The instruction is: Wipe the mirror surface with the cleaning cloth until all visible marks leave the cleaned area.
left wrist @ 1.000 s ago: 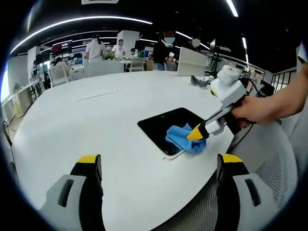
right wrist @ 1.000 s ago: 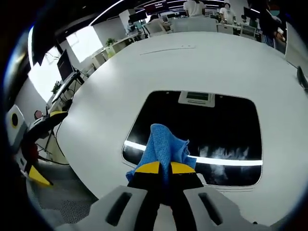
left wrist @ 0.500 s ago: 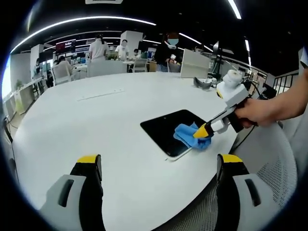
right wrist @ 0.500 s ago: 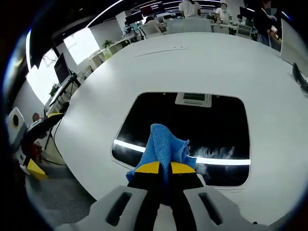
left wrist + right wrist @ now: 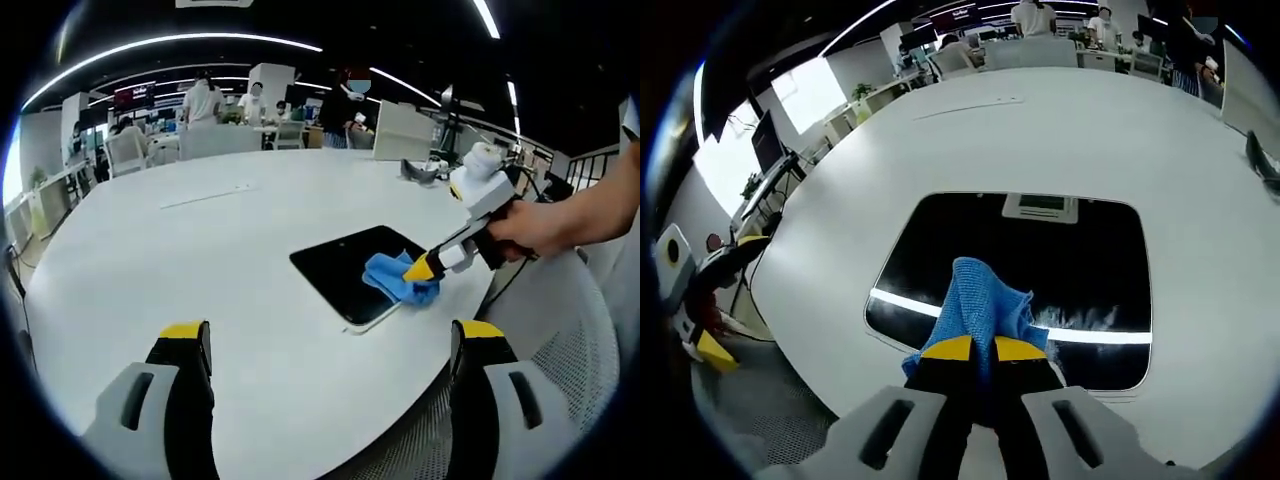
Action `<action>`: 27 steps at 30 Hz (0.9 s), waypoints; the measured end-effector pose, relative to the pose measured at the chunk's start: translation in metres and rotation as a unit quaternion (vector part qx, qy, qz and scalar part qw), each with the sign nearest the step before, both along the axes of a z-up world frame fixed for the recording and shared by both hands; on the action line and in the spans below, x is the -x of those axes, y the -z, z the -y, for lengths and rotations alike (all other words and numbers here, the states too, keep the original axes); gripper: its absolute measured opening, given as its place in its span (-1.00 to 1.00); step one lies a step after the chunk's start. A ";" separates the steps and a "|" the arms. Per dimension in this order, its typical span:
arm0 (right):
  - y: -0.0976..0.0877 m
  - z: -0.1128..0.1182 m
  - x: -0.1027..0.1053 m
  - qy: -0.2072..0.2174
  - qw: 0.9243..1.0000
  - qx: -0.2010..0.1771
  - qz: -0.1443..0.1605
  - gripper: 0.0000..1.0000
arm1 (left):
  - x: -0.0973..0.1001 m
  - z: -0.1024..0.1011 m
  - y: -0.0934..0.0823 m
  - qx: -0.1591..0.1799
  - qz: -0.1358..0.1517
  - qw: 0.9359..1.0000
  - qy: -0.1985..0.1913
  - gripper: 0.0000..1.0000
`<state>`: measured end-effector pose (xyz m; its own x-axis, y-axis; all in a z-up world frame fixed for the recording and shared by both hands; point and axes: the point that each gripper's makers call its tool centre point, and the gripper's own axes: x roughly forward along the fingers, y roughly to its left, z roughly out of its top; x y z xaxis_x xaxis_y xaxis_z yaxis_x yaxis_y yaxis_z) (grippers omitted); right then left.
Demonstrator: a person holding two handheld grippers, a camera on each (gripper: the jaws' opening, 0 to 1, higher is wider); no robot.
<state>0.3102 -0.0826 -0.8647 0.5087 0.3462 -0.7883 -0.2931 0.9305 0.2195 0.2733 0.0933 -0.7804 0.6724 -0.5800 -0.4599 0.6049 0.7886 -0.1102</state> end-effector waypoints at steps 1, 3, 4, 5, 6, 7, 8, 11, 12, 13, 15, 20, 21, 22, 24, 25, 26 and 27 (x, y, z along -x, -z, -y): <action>0.000 0.000 -0.001 0.000 1.000 0.001 0.000 -0.99 | 0.000 0.000 0.000 -0.002 0.002 1.000 0.000 0.98; 0.000 0.000 -0.005 0.000 1.000 0.003 0.002 -0.99 | 0.000 0.000 0.000 -0.003 0.002 1.000 0.003 0.98; 0.000 0.000 -0.006 0.001 1.000 0.004 0.002 -0.99 | 0.000 0.000 0.001 -0.004 0.002 1.000 0.003 0.98; 0.000 -0.001 -0.009 0.002 1.000 0.004 0.003 -0.99 | 0.001 0.000 0.001 -0.006 0.001 1.000 0.005 0.98; 0.000 -0.001 -0.010 0.002 1.000 0.005 0.004 -0.99 | 0.001 0.000 0.001 -0.006 0.000 1.000 0.005 0.98; 0.000 -0.001 -0.013 0.000 1.000 0.008 0.006 -0.99 | 0.001 0.000 0.002 -0.005 0.000 1.000 0.004 0.98; 0.000 -0.001 -0.015 0.000 1.000 0.008 0.007 -0.99 | 0.001 0.000 0.001 -0.004 0.000 1.000 0.004 0.98; 0.001 -0.001 -0.024 -0.001 1.000 0.012 0.012 -0.99 | 0.001 0.001 0.001 -0.003 -0.001 1.000 0.007 0.98; 0.001 -0.001 -0.026 -0.002 1.000 0.014 0.013 -0.99 | 0.001 0.001 0.002 -0.003 -0.001 1.000 0.007 0.98; 0.001 -0.001 -0.028 -0.004 1.000 0.017 0.016 -0.99 | 0.002 0.001 0.002 -0.003 -0.001 1.000 0.008 0.98; 0.000 0.000 -0.034 -0.004 1.000 0.021 0.019 -0.99 | 0.002 0.001 0.003 -0.005 -0.002 1.000 0.008 0.98; 0.001 0.001 -0.051 -0.001 1.000 0.023 0.021 -0.99 | 0.001 0.000 0.003 -0.009 -0.001 1.000 0.007 0.98; 0.000 0.001 -0.053 0.000 0.999 0.024 0.022 -0.99 | 0.002 0.000 0.004 -0.014 0.001 1.000 0.009 0.98; 0.001 0.001 -0.056 0.001 0.999 0.025 0.022 -0.99 | 0.002 0.000 0.004 -0.016 0.002 1.000 0.010 0.98; 0.001 0.001 -0.061 0.000 0.999 0.028 0.024 -0.99 | 0.002 -0.001 0.005 -0.018 0.003 1.000 0.010 0.98; 0.001 0.000 -0.064 0.000 0.999 0.029 0.024 -0.99 | 0.002 -0.001 0.005 -0.018 0.003 1.000 0.009 0.98; 0.001 0.000 -0.065 -0.001 0.999 0.030 0.025 -0.99 | 0.001 -0.001 0.005 -0.017 0.002 1.000 0.008 0.98; 0.001 0.000 -0.069 -0.002 0.999 0.031 0.025 -0.99 | 0.001 -0.002 0.005 -0.017 0.001 1.000 0.008 0.98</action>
<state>0.3794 -0.0826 -0.8654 0.5468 0.3003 -0.7816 -0.3059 0.9406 0.1474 0.2721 0.0952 -0.7854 0.6640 -0.5745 -0.4785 0.6179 0.7820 -0.0816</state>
